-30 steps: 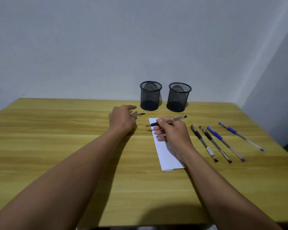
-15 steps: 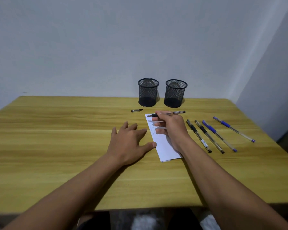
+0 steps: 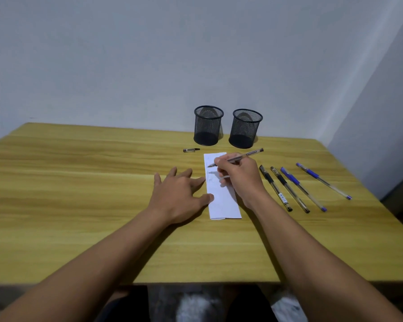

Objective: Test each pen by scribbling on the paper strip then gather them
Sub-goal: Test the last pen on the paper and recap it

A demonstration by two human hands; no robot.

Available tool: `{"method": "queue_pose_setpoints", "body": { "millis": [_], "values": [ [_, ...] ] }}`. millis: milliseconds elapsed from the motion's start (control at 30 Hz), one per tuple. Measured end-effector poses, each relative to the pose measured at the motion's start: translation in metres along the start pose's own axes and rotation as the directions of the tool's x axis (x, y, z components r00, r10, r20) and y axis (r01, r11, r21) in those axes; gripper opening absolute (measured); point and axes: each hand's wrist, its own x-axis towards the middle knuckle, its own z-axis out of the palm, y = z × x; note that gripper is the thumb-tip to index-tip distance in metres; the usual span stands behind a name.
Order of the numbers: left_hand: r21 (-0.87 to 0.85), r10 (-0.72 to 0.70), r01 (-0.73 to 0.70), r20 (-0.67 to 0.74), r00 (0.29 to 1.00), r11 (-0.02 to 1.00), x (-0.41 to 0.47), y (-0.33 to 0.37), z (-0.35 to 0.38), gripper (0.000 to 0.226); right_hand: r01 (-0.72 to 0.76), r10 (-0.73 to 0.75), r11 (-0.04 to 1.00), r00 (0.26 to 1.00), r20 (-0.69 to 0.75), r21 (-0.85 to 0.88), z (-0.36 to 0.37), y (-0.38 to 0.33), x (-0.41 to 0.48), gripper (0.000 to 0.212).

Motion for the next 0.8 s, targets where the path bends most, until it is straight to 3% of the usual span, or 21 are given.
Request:
{"method": "queue_pose_setpoints", "body": {
  "millis": [100,167,800],
  "values": [
    [0.021,0.001,-0.001,-0.009,1.000,1.000,0.000,-0.001,0.003,0.066,0.086,-0.078,0.957,0.996,0.039,-0.277,-0.009,0.004,-0.008,0.012],
    [0.018,0.003,-0.002,-0.018,1.000,1.000,0.000,-0.002,0.005,0.066,0.098,-0.088,0.937,0.995,0.046,-0.336,-0.010,0.008,-0.011,0.020],
    [0.003,-0.011,0.011,-0.011,1.000,1.000,0.002,-0.004,0.007,0.067,0.108,-0.103,0.908,0.994,0.033,-0.404,-0.007,0.022,-0.007,0.014]
  ]
}}
